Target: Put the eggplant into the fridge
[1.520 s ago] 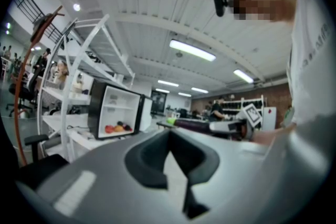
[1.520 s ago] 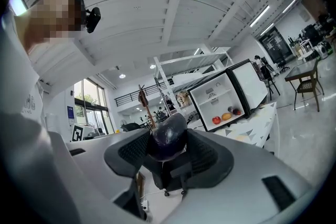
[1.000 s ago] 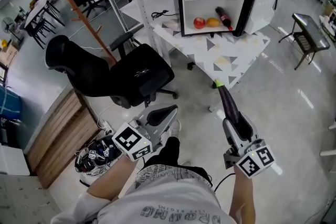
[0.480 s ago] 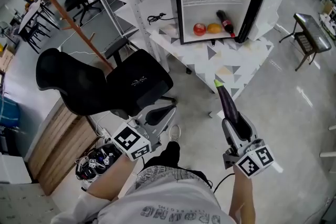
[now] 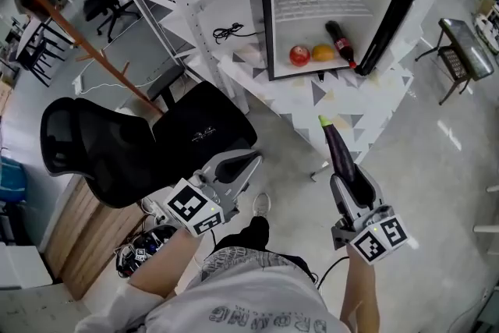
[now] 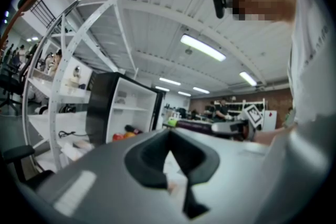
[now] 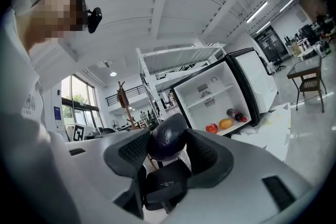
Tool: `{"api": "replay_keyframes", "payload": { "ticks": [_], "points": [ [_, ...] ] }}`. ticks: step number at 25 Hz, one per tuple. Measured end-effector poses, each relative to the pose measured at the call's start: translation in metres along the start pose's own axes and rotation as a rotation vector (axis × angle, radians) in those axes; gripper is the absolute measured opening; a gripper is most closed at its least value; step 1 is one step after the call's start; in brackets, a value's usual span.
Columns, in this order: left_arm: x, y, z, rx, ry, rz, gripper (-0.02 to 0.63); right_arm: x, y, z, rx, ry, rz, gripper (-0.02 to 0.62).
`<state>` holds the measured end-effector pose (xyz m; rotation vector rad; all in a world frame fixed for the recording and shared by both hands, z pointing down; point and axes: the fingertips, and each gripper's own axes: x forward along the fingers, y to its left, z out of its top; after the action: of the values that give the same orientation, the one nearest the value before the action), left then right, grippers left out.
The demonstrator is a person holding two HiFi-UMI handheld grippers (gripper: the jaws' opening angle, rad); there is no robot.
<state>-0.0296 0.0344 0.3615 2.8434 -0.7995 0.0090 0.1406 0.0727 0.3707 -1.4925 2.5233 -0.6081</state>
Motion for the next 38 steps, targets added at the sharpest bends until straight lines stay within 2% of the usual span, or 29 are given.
{"api": "replay_keyframes", "payload": {
  "ticks": [7, 17, 28, 38],
  "points": [
    [0.019, 0.060, 0.017, -0.002, -0.006, -0.001, 0.008, 0.051, -0.014, 0.013, 0.000, 0.007, -0.023, 0.215],
    [0.041, 0.117, 0.026, 0.015, 0.000, -0.024, 0.008, 0.110, -0.032, 0.027, -0.010, 0.016, -0.057, 0.215],
    [0.057, 0.149, 0.033, 0.013, 0.001, -0.049, 0.008, 0.146, -0.042, 0.039, -0.016, 0.006, -0.066, 0.215],
    [0.062, 0.166, 0.034, 0.005, 0.009, -0.048, 0.008, 0.181, -0.045, 0.064, -0.017, -0.045, -0.029, 0.215]
  ]
}}
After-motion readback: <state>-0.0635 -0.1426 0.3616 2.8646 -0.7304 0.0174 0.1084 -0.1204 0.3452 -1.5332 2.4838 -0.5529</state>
